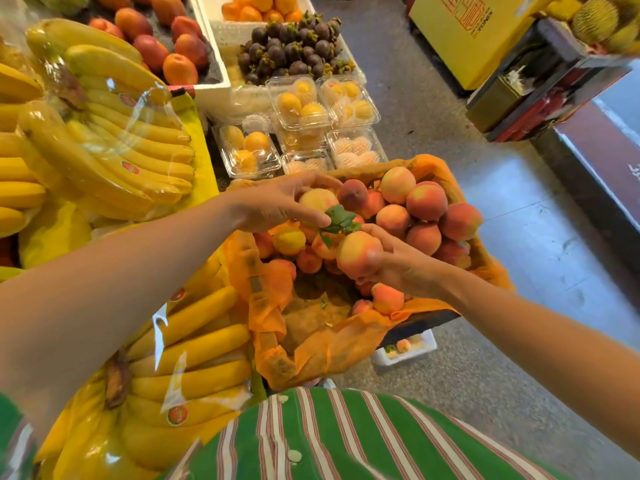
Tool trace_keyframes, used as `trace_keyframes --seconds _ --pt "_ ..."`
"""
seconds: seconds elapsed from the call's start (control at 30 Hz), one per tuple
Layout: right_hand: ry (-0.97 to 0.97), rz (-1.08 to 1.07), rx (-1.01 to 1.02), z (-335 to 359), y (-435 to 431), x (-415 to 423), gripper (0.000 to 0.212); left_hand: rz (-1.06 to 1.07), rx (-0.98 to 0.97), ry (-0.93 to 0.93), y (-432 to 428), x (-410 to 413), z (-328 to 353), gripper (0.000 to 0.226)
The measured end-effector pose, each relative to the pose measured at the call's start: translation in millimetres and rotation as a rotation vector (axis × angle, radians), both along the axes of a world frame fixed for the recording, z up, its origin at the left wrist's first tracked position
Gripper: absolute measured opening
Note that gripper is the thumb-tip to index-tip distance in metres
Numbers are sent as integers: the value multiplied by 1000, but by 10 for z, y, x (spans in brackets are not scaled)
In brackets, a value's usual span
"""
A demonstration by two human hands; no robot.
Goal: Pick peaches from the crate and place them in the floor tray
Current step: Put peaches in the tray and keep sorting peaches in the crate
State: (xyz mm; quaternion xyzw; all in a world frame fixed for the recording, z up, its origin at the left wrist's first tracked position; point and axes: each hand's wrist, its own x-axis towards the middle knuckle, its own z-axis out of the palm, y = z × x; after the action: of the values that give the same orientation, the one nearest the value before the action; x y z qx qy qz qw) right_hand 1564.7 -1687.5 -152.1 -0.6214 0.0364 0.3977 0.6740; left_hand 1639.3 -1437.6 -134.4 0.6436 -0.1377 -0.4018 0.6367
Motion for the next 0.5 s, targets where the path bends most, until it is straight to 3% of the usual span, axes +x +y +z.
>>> trace_keyframes --seconds 0.03,0.1,0.2,0.37,0.5 --pt "17 -27 -7 1 -7 -7 90 3 23 -17 -16 -2 4 58" --pt "-10 -43 -105 16 -25 -28 69 -10 75 -69 -48 -7 5 59" --pt "-175 75 -431 61 -111 -39 43 -145 199 -145 -109 -11 -28 59" --pt "-334 341 -667 10 -214 -88 41 -417 431 -283 -309 -97 -201 58" --pt "-318 515 -726 -96 -117 -122 53 -640 672 -394 -495 -220 -428 71"
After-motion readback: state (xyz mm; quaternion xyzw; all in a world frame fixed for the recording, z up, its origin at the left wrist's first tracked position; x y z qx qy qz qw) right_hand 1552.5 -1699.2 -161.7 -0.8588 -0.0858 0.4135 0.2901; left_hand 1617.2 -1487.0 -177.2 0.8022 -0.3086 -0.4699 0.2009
